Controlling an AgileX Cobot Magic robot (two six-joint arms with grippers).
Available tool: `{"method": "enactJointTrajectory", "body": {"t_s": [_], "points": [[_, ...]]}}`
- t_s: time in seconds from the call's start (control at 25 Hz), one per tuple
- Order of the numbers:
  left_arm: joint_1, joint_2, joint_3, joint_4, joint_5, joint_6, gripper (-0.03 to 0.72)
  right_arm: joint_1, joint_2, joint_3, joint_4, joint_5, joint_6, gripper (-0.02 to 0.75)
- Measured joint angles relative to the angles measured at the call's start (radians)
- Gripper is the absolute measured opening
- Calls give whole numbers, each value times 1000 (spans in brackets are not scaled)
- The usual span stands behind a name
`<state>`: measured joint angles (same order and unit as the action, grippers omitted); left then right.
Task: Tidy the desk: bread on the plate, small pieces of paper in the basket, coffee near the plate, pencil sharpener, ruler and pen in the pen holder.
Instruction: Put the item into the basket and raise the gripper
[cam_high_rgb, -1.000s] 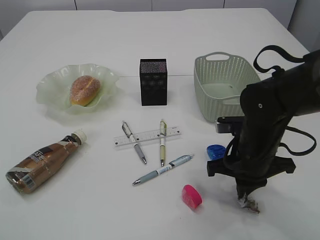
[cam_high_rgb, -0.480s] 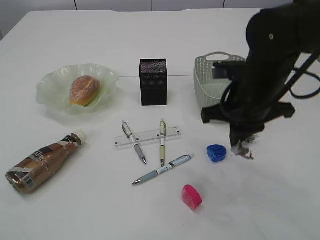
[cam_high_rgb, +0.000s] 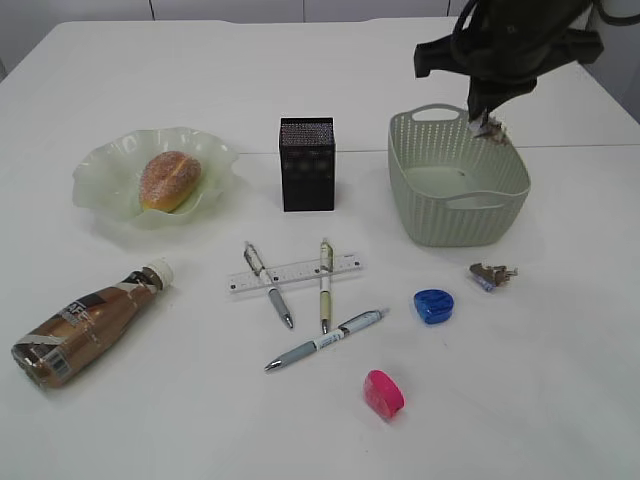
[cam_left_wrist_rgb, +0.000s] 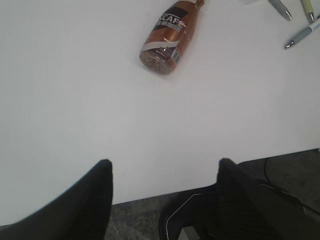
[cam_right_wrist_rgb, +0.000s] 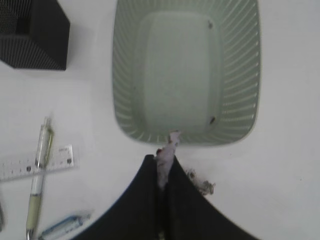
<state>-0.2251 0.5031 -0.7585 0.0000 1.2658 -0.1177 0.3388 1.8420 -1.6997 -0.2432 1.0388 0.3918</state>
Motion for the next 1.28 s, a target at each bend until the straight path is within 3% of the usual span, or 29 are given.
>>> {"method": "enactJointTrajectory", "body": {"t_s": [0.52, 0.88, 1.0, 1.2, 1.28], "points": [[0, 0, 0, 0, 0, -2, 469, -58, 320, -271, -32, -82, -19, 13], [0, 0, 0, 0, 0, -47, 469, -119, 381, -305, -30, -125, -18, 18], [0, 0, 0, 0, 0, -55, 469, -119, 383, -306, -30, -129, -18, 130], [0, 0, 0, 0, 0, -60, 469, -119, 407, -307, -30, -129, -18, 486], [0, 0, 0, 0, 0, -62, 468, -119, 415, -307, -32, -126, -18, 533]]}}
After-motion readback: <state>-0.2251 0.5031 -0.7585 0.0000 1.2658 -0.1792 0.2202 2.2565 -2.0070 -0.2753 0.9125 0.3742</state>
